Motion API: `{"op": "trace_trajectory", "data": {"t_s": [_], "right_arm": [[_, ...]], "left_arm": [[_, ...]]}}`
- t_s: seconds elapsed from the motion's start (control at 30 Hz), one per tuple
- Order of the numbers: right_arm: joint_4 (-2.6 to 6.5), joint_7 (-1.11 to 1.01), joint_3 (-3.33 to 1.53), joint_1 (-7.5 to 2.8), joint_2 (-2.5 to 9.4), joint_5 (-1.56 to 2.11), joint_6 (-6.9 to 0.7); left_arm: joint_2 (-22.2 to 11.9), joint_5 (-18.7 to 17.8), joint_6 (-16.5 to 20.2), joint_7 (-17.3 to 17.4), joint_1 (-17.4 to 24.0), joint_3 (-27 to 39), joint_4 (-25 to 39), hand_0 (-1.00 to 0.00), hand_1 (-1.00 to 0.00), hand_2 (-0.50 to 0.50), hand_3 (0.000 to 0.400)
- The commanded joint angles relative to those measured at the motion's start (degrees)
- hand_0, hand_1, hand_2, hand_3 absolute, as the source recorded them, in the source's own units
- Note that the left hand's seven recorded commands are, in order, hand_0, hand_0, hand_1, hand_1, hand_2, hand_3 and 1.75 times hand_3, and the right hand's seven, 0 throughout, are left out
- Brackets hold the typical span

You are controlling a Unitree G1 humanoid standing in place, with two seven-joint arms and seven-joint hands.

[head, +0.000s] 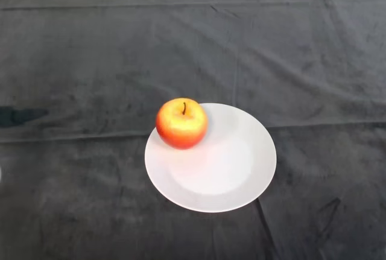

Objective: Move the apple to the plate

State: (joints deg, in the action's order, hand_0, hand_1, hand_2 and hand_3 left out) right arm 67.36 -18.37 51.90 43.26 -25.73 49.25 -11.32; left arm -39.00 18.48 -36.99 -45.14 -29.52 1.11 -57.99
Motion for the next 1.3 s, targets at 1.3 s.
{"op": "trace_trajectory", "data": {"t_s": [1.3], "right_arm": [[0.93, -0.18, 0.2, 2.41, -1.0, 1.27, 0.6]], "left_arm": [[-10.02, -7.56, 3.67, -8.79, 8.03, 13.17, -7.89, 0.0, 0.0, 0.0, 0.0]]}}
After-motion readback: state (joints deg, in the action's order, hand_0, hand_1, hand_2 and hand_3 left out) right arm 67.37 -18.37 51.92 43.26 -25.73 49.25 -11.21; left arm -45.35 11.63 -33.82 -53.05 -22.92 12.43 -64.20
